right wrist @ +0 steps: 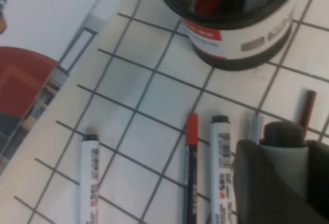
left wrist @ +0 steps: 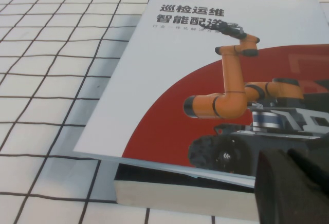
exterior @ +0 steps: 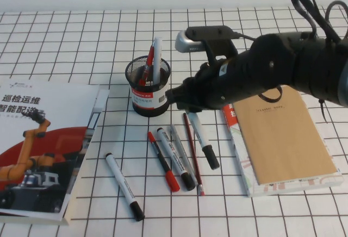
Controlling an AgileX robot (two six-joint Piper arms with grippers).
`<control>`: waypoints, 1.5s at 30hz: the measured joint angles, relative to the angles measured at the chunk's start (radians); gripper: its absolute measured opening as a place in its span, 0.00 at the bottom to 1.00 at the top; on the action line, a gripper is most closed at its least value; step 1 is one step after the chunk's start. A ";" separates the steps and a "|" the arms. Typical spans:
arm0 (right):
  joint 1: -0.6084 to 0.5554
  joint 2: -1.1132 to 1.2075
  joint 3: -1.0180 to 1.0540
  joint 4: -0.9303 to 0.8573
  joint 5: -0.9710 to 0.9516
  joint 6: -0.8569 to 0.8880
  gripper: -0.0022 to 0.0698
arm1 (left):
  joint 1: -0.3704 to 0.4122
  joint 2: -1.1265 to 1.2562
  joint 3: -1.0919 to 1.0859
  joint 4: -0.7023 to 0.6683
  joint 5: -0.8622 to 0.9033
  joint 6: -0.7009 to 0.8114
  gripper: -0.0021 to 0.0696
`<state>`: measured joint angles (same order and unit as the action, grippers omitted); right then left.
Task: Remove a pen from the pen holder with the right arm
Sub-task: 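Take a marker out of the pen holder and lay it on the table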
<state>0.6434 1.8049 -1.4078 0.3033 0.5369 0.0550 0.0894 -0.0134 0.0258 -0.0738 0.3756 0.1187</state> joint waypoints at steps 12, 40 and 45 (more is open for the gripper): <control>-0.020 0.060 0.135 0.046 -0.184 0.022 0.22 | 0.000 0.000 0.000 0.000 0.000 0.000 0.03; -0.020 0.192 0.135 0.127 -0.351 0.022 0.40 | 0.000 0.000 0.000 0.000 0.000 0.000 0.03; -0.020 0.173 0.135 0.127 -0.317 0.022 0.42 | 0.000 0.000 0.000 0.000 0.000 0.000 0.03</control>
<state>0.6239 1.9775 -1.2732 0.4308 0.2198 0.0773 0.0894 -0.0134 0.0258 -0.0738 0.3756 0.1187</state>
